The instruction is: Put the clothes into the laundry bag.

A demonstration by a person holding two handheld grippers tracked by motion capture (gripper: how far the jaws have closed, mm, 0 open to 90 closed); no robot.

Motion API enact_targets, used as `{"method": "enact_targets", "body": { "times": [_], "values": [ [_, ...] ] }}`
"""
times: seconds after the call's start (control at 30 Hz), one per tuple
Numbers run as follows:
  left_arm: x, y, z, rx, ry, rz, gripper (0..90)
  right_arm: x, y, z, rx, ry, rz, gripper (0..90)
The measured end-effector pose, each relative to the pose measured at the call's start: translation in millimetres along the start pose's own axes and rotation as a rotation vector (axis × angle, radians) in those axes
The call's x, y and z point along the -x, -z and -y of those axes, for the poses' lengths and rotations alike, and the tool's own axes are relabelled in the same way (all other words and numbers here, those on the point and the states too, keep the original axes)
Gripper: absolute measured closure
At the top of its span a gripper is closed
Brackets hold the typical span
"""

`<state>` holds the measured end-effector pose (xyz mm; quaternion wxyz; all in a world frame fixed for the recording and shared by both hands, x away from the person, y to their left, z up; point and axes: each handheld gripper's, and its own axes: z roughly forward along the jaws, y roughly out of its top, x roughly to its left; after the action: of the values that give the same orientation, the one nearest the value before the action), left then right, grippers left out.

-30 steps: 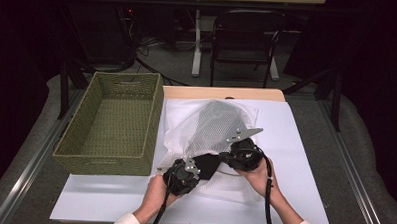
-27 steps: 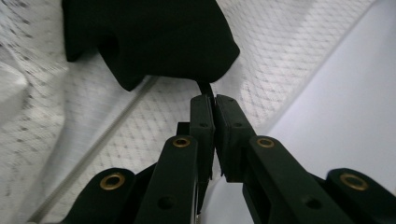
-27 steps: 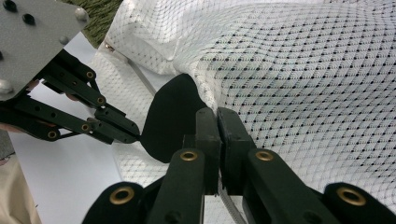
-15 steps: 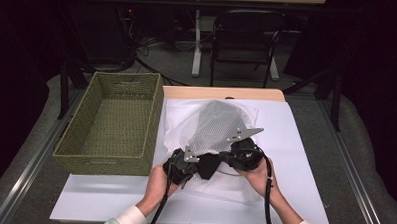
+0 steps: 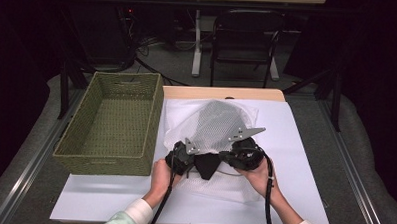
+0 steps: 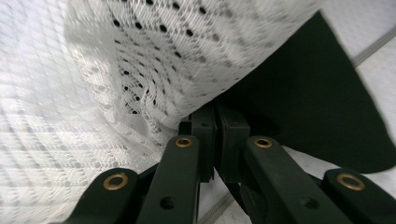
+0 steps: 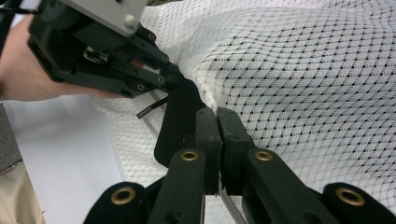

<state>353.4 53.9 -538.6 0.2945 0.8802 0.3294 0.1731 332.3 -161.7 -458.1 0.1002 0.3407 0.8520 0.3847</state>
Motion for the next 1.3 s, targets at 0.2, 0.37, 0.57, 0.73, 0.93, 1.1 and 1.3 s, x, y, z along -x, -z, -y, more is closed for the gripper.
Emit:
{"method": "enact_targets", "body": {
  "times": [0.2, 0.37, 0.57, 0.73, 0.93, 1.1, 1.3],
  "values": [
    [-7.8, -1.8, 8.2, -0.009, 0.052, 0.049, 84.3, 0.6, -2.3, 1.6, -0.013, -0.003, 0.003, 88.2],
    [-6.6, 18.7, 7.6, 0.002, 0.051, 0.103, 63.6, 1.2, -1.9, 1.5, -0.013, 0.001, 0.007, 88.1],
    [7.7, 42.3, 4.5, 0.027, 0.061, 0.141, 35.7, 0.4, -2.8, 1.0, -0.013, 0.004, 0.004, 88.1],
    [24.2, 29.9, 3.8, -0.001, 0.050, 0.138, 30.1, -1.2, -3.4, 0.5, -0.017, 0.002, 0.006, 88.1],
    [27.3, 4.1, 3.1, 0.027, 0.094, 0.126, 64.3, -1.4, -3.0, 0.6, -0.015, 0.002, 0.005, 88.1],
    [17.4, -6.9, -2.5, 0.051, 0.108, 0.077, 83.6, -2.0, -2.6, 0.3, -0.007, 0.003, -0.002, 88.2],
    [4.8, -12.2, -9.2, 0.072, 0.132, 0.004, 84.1, -2.9, 0.7, -1.9, 0.015, 0.000, -0.009, 88.3]
  ]
}}
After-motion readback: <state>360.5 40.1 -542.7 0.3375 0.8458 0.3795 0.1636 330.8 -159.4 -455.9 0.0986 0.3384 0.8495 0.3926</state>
